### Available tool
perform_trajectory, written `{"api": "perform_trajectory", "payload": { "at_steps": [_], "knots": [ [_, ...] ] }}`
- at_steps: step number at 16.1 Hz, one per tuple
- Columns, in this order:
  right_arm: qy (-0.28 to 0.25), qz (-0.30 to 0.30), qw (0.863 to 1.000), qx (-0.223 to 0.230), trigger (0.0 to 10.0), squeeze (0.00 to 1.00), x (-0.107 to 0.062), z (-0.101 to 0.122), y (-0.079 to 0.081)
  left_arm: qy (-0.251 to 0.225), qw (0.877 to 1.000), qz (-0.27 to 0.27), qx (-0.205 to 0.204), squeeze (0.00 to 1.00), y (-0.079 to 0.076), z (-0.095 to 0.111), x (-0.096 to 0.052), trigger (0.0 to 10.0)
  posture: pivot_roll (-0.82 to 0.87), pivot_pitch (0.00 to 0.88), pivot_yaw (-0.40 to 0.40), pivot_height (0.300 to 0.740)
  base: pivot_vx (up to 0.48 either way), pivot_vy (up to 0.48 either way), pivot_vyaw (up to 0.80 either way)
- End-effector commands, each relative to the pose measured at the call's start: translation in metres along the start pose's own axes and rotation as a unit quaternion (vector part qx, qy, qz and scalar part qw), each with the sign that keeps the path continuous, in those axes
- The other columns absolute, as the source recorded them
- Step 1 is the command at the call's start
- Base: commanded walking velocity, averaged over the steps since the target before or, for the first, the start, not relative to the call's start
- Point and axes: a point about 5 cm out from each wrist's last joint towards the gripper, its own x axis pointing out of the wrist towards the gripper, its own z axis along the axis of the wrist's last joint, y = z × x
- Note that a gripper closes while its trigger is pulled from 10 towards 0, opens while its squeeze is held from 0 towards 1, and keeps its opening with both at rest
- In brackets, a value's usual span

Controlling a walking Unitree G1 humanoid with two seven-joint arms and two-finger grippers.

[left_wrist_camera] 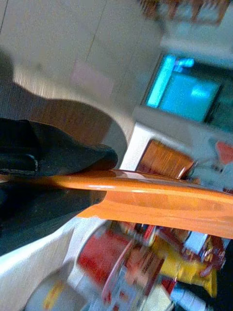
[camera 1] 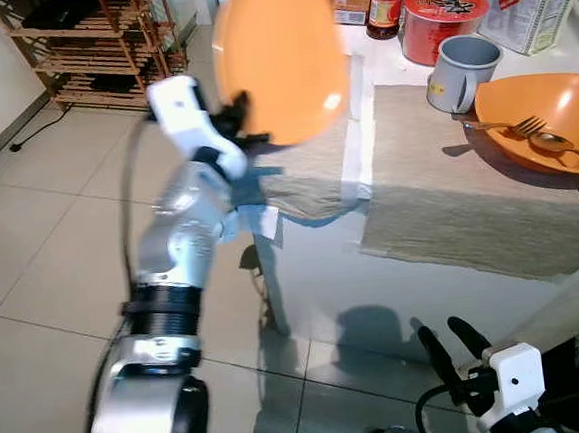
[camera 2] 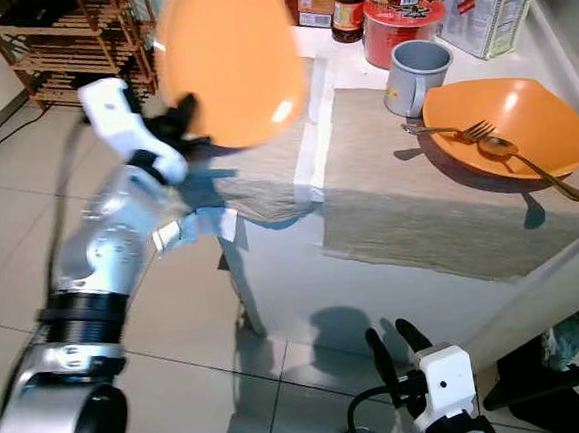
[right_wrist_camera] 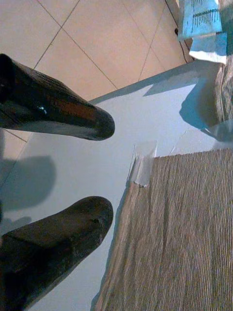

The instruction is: Setting the table

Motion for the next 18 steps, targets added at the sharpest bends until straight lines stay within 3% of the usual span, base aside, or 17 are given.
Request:
{"api": "perform_trajectory", "payload": {
  "at_steps": [1,3,4,6,9,11,13,16,18],
  "knots": [
    [0.007,-0.004,1.000,0.001,10.0,0.00,-0.002,-0.003,-0.002,-0.028,0.999,-0.002,0.028,0.00,0.004,0.017,0.004,0.0,-0.12,0.068,0.050,0.740,0.000,0.000,0.00],
    [0.005,-0.007,1.000,0.000,10.0,0.00,-0.002,-0.003,-0.003,-0.029,0.999,0.002,0.043,0.00,0.010,0.020,0.002,0.0,-0.11,0.065,0.048,0.740,0.000,0.000,0.00],
    [0.002,-0.020,1.000,-0.003,10.0,0.00,-0.002,-0.003,-0.004,-0.024,0.995,0.012,0.092,0.00,0.029,0.026,-0.004,0.0,-0.09,0.057,0.045,0.740,0.000,0.000,0.00],
    [0.002,-0.025,1.000,-0.003,10.0,0.00,-0.002,-0.003,-0.006,-0.012,0.990,0.034,0.138,0.00,0.054,0.032,-0.016,0.0,-0.08,0.053,0.041,0.740,0.000,0.000,0.00],
    [0.003,-0.024,1.000,-0.003,10.0,0.00,-0.001,-0.005,-0.008,-0.013,0.983,0.065,0.172,0.00,0.077,0.039,-0.024,0.0,-0.07,0.045,0.032,0.740,0.000,0.000,0.00],
    [0.003,-0.026,1.000,-0.005,10.0,0.00,-0.001,-0.005,-0.009,0.000,0.981,0.062,0.184,0.00,0.082,0.036,-0.028,0.0,-0.06,0.041,0.029,0.740,0.000,0.000,0.00],
    [-0.001,-0.049,0.999,-0.001,10.0,0.00,-0.003,-0.006,-0.012,0.034,0.983,0.040,0.177,0.00,0.079,0.018,-0.036,0.0,-0.06,0.041,0.030,0.740,0.000,0.000,0.00],
    [-0.007,-0.081,0.997,-0.010,10.0,0.00,-0.005,-0.005,-0.015,0.091,0.979,0.041,0.180,0.00,0.093,-0.009,-0.055,0.0,-0.06,0.042,0.029,0.740,0.000,0.000,0.00],
    [-0.013,-0.093,0.996,-0.006,10.0,0.00,-0.005,-0.005,-0.016,0.095,0.980,0.025,0.174,0.00,0.080,-0.017,-0.060,0.0,-0.06,0.043,0.028,0.740,0.000,0.000,0.00]
  ]
}}
